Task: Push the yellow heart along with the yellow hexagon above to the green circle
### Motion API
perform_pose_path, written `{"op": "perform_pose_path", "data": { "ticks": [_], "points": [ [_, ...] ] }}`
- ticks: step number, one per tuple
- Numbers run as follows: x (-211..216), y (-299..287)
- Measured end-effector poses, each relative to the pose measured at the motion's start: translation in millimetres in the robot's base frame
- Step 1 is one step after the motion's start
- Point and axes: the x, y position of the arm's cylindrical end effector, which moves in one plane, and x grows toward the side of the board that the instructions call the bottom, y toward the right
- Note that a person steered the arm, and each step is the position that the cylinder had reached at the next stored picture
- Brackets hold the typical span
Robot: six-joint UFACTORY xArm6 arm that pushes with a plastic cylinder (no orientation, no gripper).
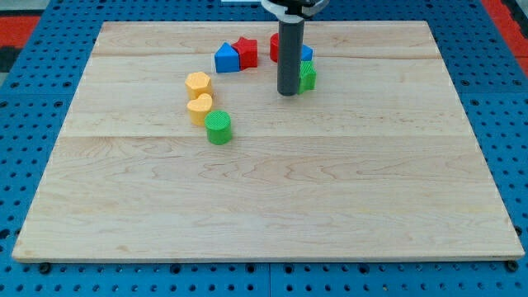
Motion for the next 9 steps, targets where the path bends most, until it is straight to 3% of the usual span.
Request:
{"op": "perform_pose_path", "data": {
  "ticks": [2,3,5,7,9],
  "points": [
    [88,-15],
    [119,-54],
    [81,-68],
    [73,-116],
    [38,-117]
  ]
}}
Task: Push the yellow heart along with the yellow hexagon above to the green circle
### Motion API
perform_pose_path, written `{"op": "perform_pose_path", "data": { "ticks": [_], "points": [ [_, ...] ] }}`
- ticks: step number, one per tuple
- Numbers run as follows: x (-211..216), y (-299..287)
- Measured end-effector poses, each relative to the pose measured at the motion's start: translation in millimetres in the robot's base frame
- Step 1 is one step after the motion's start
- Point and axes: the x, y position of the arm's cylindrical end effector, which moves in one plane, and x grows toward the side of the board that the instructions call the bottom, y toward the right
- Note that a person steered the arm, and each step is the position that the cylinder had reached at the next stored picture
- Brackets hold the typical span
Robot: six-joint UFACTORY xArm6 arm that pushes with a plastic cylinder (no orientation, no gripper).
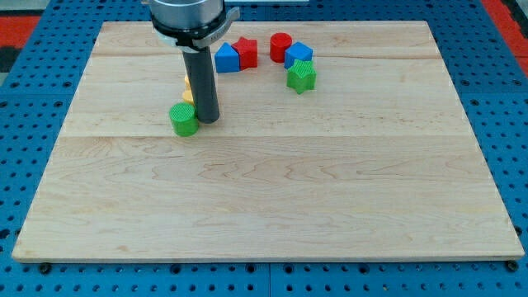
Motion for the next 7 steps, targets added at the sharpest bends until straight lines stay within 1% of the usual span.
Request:
{"op": "perform_pose_path", "data": {
  "ticks": [1,2,3,6,7],
  "points": [
    [-14,-2],
    [-15,-2],
    [-15,-17],
    [-44,-72],
    [-45,-109]
  ]
}}
